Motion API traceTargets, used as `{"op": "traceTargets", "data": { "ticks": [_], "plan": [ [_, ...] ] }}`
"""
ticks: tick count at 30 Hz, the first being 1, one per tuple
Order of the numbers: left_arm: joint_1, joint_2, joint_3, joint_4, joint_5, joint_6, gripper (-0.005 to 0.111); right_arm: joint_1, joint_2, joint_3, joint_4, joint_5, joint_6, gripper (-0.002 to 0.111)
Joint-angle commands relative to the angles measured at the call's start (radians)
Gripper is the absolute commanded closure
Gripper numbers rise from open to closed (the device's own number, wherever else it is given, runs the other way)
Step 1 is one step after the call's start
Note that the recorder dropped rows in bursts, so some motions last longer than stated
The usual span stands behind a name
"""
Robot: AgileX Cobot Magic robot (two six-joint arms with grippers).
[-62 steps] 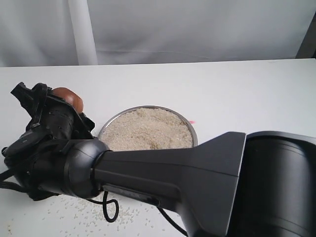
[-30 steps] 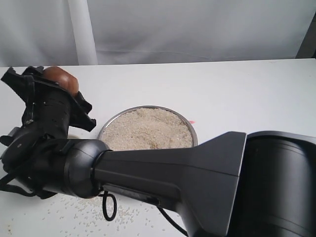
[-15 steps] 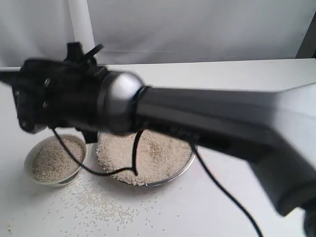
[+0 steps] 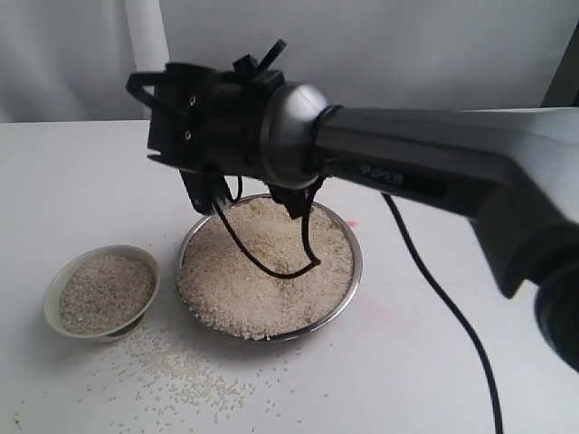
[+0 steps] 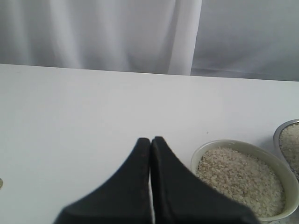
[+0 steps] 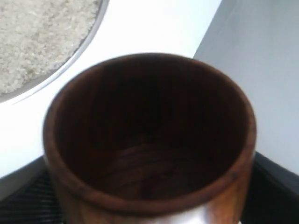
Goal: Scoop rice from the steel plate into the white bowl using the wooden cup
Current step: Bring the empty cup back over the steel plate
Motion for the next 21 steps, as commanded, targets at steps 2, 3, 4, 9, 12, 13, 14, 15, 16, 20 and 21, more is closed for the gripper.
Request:
{"op": "traceTargets", "data": {
  "ticks": [2,3,4,9,12,13,14,15,16,20,21],
  "plan": [
    [-0.006,0.0,0.001,-0.001,-0.01,-0.002,0.107,-0.003,0.076,0.006,-0.071,0.0,-0.05,0.108],
    [-0.006,0.0,0.001,-0.001,-0.01,-0.002,0.107,-0.003,0.092,0.006,-0.079,0.0,-0.051,0.108],
    [-0.006,0.0,0.001,-0.001,-0.01,-0.002,0.107,-0.003,0.102,0.006,-0.083,0.0,-0.051,0.108],
    [-0.006,0.0,0.001,-0.001,-0.01,-0.002,0.107,-0.019,0.15,0.006,-0.088,0.0,-0.051,0.108],
    [-0.006,0.0,0.001,-0.001,-0.01,-0.002,0.107,-0.021,0.169,0.006,-0.088,0.0,-0.051,0.108],
    [-0.006,0.0,0.001,-0.001,-0.01,-0.002,0.107,-0.022,0.174,0.006,-0.088,0.0,-0.051,0.108],
    [-0.006,0.0,0.001,-0.001,-0.01,-0.002,0.107,-0.023,0.179,0.006,-0.09,0.0,-0.051,0.108],
    [-0.006,0.0,0.001,-0.001,-0.01,-0.002,0.107,-0.023,0.182,0.006,-0.09,0.0,-0.051,0.108],
    [-0.006,0.0,0.001,-0.001,-0.01,-0.002,0.107,-0.026,0.182,0.006,-0.09,0.0,-0.051,0.108],
    [-0.006,0.0,0.001,-0.001,-0.01,-0.002,0.107,-0.028,0.182,0.009,-0.09,0.0,-0.054,0.108],
    [-0.006,0.0,0.001,-0.001,-0.01,-0.002,0.107,-0.033,0.182,0.009,-0.09,0.0,-0.054,0.108]
  ]
}}
